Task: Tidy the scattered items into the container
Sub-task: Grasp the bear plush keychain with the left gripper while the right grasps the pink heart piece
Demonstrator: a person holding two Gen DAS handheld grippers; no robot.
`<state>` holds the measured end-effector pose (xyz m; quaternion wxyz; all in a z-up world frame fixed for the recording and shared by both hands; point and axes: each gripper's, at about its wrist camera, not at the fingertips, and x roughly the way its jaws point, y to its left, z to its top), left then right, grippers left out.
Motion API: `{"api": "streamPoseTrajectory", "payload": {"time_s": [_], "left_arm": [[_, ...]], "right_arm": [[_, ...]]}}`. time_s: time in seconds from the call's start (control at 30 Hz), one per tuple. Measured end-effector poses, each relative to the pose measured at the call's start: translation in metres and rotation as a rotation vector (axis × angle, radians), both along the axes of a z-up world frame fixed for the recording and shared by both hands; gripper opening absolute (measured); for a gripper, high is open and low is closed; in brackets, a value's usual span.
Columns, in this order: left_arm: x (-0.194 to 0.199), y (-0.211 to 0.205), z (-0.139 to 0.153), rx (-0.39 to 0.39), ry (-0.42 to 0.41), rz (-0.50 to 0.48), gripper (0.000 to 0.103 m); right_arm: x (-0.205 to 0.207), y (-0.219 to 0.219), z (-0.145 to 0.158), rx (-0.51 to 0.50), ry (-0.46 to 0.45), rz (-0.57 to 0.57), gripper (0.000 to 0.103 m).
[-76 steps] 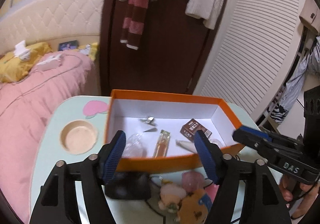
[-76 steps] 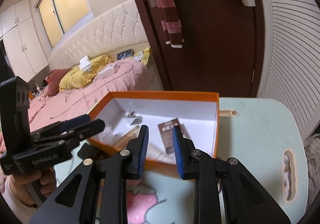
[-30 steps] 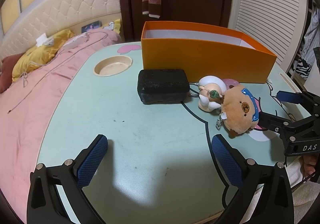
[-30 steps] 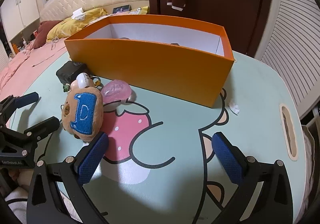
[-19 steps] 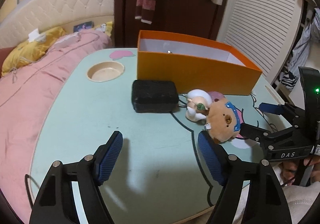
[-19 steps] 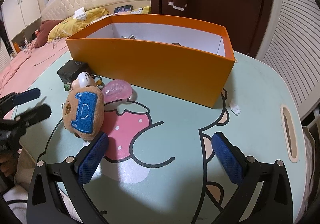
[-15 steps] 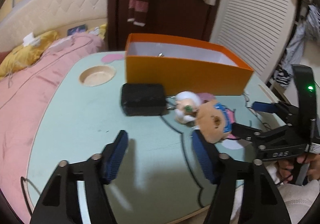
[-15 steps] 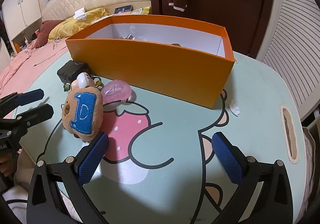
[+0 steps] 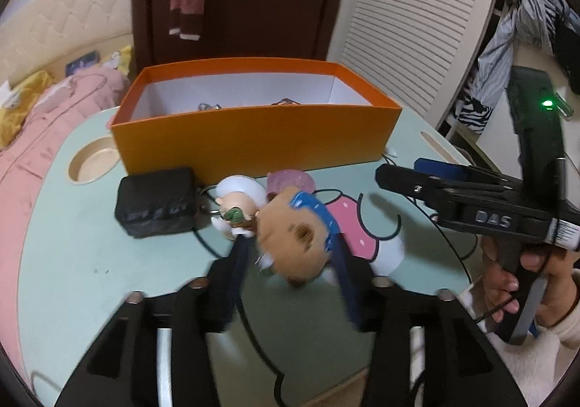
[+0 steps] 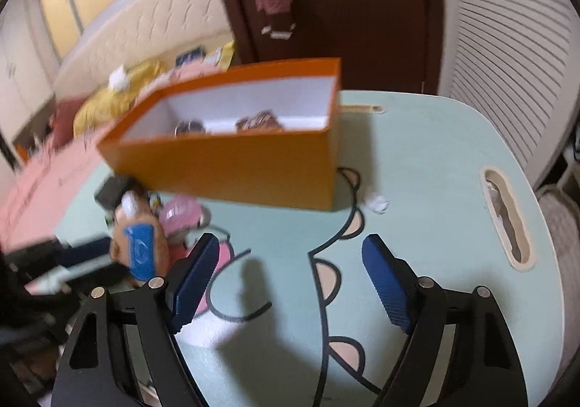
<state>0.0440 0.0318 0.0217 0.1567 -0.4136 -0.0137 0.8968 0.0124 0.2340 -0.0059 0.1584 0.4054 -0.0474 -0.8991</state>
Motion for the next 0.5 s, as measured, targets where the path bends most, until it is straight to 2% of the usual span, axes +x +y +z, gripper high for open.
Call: {"api": "streamPoseTrajectory", "payload": {"time_s": [0.1,0.13,0.17,0.27,0.43,0.5], "left_arm": [[-0.009,0.006,-0.003,0.002,-0.033,-0.014,0.057],[-0.010,0.007,-0.004,0.012,-0.039,-0.031,0.048],[-0.010,0.009,-0.004,0.021,-0.043,-0.048,0.028],[-0.003,0.007,-0.003,0.023,-0.029,-0.064,0.028],[0.022,-0.020,0.004,0.082,-0.020,-0.045,0.028],[0.033,-0.035,0.007,0.065,-0.009,-0.010,0.028]], "right_arm": [[0.001,-0.001,0.003,-0.004,0.009,-0.001,0.082],[0.002,-0.003,0.004,0.006,0.012,0.003,0.082],[0.002,-0.004,0.004,0.010,0.013,0.008,0.082],[0.003,-0.006,0.005,0.013,0.020,0.013,0.082],[0.002,-0.002,0.007,-0.002,0.026,0.005,0.082],[0.002,-0.004,0.007,-0.009,0.025,0.024,0.082]]}}
